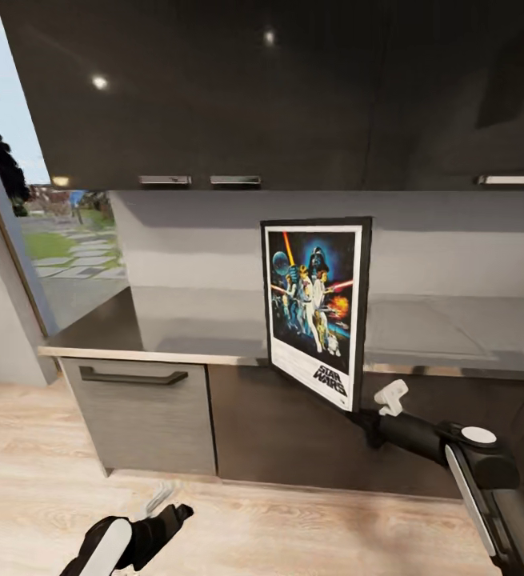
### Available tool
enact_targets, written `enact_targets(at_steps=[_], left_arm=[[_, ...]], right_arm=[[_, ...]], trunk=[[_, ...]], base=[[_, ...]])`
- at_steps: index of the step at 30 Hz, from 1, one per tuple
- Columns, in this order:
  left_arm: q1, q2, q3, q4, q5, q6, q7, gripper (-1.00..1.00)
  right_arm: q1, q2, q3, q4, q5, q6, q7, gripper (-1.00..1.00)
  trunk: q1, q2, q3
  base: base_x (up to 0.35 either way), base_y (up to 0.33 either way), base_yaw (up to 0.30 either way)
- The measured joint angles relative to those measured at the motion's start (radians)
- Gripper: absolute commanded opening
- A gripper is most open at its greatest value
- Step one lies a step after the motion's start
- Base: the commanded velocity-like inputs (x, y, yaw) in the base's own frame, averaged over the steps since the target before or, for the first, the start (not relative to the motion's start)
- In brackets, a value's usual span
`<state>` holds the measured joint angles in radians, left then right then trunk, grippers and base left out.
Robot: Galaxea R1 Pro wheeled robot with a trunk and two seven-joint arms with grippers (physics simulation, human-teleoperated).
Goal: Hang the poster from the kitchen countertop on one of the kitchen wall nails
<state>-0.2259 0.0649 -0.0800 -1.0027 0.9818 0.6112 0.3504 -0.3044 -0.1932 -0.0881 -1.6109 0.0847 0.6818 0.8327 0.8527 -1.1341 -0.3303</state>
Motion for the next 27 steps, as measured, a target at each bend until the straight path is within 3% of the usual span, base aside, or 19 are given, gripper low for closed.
enact_targets(at_steps=[1, 4, 8, 10, 16, 23, 27], left_arm=[[0.000, 0.007, 0.034, 0.008, -0.001, -0.002, -0.010, 1.00], [0.001, 0.023, 0.086, 0.030, 0.001, -0.007, -0.032, 1.00], [0.001, 0.039, 0.120, 0.076, 0.000, -0.009, -0.101, 1.00], [0.001, 0.053, 0.127, 0.105, 0.000, -0.010, -0.151, 1.00], [0.001, 0.067, 0.133, 0.140, 0.003, -0.011, -0.221, 1.00], [0.001, 0.067, 0.135, 0.143, 0.007, -0.010, -0.224, 1.00], [0.001, 0.068, 0.135, 0.143, 0.006, -0.011, -0.224, 1.00]], right_arm=[[-0.012, 0.003, 0.003, -0.001, 0.001, 0.021, 0.001, -1.00], [-0.038, 0.009, 0.019, -0.002, -0.004, 0.048, 0.006, -1.00], [-0.081, 0.023, 0.042, -0.003, -0.008, 0.085, 0.022, -1.00], [-0.093, 0.039, 0.051, -0.003, -0.011, 0.105, 0.050, -1.00], [-0.101, 0.053, 0.065, 0.000, -0.002, 0.110, 0.159, -1.00], [-0.099, 0.055, 0.069, 0.003, 0.006, 0.101, 0.162, -1.00], [-0.098, 0.056, 0.085, 0.007, 0.007, 0.072, 0.117, -1.00]], trunk=[[0.000, 0.000, 0.000], [0.000, 0.000, 0.000], [0.000, 0.000, 0.000], [0.000, 0.000, 0.000], [0.000, 0.000, 0.000], [0.000, 0.000, -0.002], [-0.001, 0.000, -0.002]], base=[[-0.144, 0.273, 0.296], [-0.129, 0.276, 0.296], [-0.047, 0.293, 0.296], [-0.014, 0.302, 0.296], [-0.003, 0.298, 0.295], [0.025, 0.114, 0.136], [0.178, 0.200, 0.019]])
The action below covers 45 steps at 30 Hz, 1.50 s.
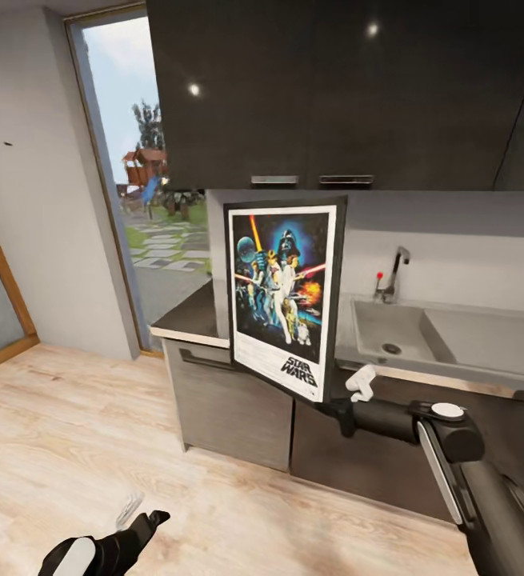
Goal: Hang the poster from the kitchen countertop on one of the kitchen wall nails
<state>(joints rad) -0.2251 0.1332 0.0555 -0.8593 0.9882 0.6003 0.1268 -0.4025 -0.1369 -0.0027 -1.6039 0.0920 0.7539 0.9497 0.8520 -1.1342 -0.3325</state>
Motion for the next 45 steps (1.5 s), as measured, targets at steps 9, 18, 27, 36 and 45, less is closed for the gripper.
enact_targets(at_steps=[9, 18, 27, 36, 45], left_arm=[[0.000, -0.001, 0.000, 0.007, 0.000, -0.007, 0.004, 1.00], [0.000, 0.000, 0.001, 0.019, 0.001, -0.026, 0.006, 1.00], [0.000, 0.001, 0.001, 0.020, 0.001, -0.026, 0.009, 1.00], [0.000, 0.002, 0.002, 0.028, 0.002, -0.028, 0.006, 1.00], [-0.001, 0.002, 0.002, 0.038, 0.003, -0.029, 0.004, 1.00]], right_arm=[[-0.001, 0.018, 0.104, 0.002, -0.002, -0.009, -0.147, -1.00], [0.002, 0.079, 0.169, 0.002, 0.040, -0.016, -0.155, -1.00], [0.008, 0.081, 0.169, -0.006, 0.057, -0.021, -0.152, -1.00], [-0.006, 0.085, 0.165, -0.010, 0.055, -0.011, -0.153, -1.00], [-0.043, 0.110, 0.164, -0.010, 0.068, 0.006, -0.197, -1.00]], trunk=[[0.000, 0.000, -0.002], [0.000, 0.000, -0.007], [0.000, 0.000, -0.008], [0.000, 0.000, -0.008], [0.000, 0.000, -0.008]], base=[[0.234, 0.262, 0.073], [0.240, 0.272, 0.140], [0.241, 0.274, 0.008], [0.240, 0.275, 0.004], [0.223, 0.291, 0.202]])
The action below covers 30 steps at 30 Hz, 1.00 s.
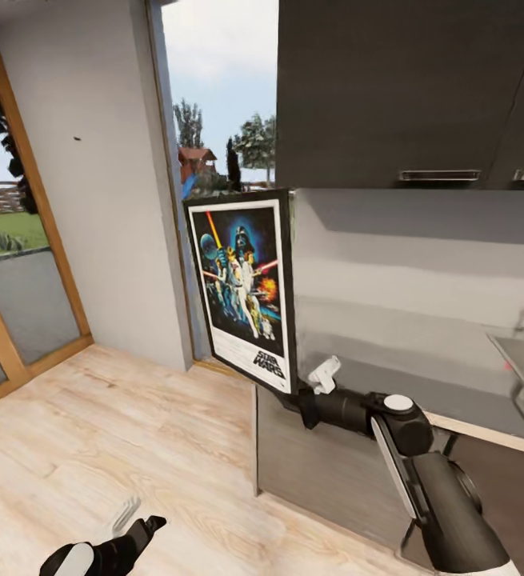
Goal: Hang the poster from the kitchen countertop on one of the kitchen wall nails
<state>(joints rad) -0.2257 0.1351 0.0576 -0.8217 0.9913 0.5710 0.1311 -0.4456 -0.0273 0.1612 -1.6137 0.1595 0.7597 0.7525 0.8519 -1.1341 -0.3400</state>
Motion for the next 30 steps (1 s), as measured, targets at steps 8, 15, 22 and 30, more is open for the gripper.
enact_targets(at_steps=[8, 15, 22, 30], left_arm=[[-0.001, 0.007, 0.000, 0.002, 0.000, 0.000, -0.007, 1.00], [-0.001, 0.021, 0.001, 0.009, 0.002, 0.000, -0.006, 1.00], [-0.001, 0.039, -0.001, 0.017, 0.032, -0.001, -0.007, 1.00], [-0.001, 0.041, -0.002, 0.018, 0.035, 0.000, -0.008, 1.00]], right_arm=[[-0.021, 0.078, 0.008, 0.001, -0.001, 0.041, -0.007, -1.00], [-0.020, 0.093, 0.003, 0.000, -0.007, 0.039, 0.002, -1.00], [-0.020, 0.097, 0.002, 0.000, -0.004, 0.033, 0.000, -1.00], [-0.017, 0.087, 0.002, 0.003, -0.003, -0.075, 0.159, -1.00]], trunk=[[0.000, 0.000, 0.000], [0.000, 0.000, 0.000], [0.000, 0.000, 0.000], [0.000, 0.000, 0.000]], base=[[0.220, 0.296, 0.208], [0.220, 0.296, 0.028], [0.248, 0.281, 0.001], [0.265, 0.267, 0.000]])
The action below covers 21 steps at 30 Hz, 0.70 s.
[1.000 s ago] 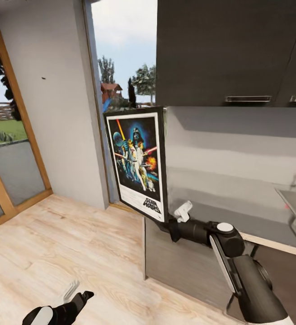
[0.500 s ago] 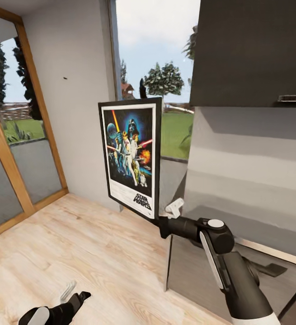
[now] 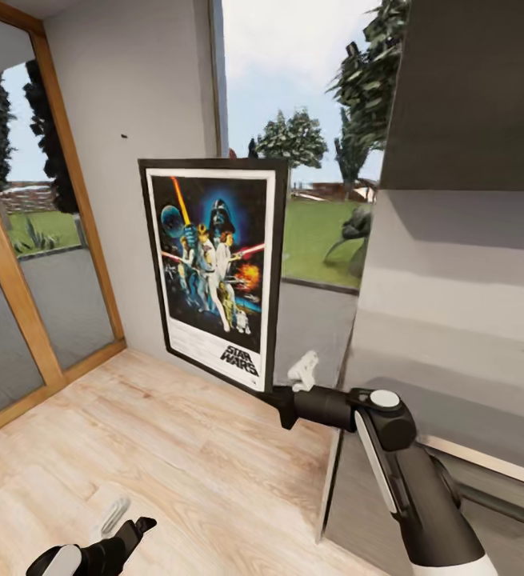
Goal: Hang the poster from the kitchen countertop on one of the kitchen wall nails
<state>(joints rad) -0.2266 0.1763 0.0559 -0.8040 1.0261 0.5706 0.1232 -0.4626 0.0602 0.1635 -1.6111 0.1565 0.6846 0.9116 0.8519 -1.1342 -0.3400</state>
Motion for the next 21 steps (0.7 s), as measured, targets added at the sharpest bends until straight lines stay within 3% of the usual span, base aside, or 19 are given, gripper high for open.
enact_targets(at_steps=[10, 15, 21], left_arm=[[0.000, 0.001, 0.001, 0.000, 0.000, 0.000, -0.001, 1.00], [0.000, 0.001, 0.001, 0.001, 0.000, 0.000, -0.001, 1.00], [0.000, 0.002, 0.001, 0.001, 0.000, 0.000, -0.001, 1.00]], right_arm=[[0.004, 0.009, -0.010, 0.012, 0.007, -0.088, 0.019, -1.00], [0.006, 0.011, -0.003, 0.014, 0.008, -0.093, -0.050, -1.00], [0.006, 0.010, 0.000, 0.013, 0.007, -0.093, -0.083, -1.00]], trunk=[[0.000, 0.000, 0.000], [0.000, 0.000, 0.000], [0.000, 0.000, 0.000]], base=[[0.267, 0.266, 0.000], [0.267, 0.266, 0.000], [0.267, 0.266, 0.000]])
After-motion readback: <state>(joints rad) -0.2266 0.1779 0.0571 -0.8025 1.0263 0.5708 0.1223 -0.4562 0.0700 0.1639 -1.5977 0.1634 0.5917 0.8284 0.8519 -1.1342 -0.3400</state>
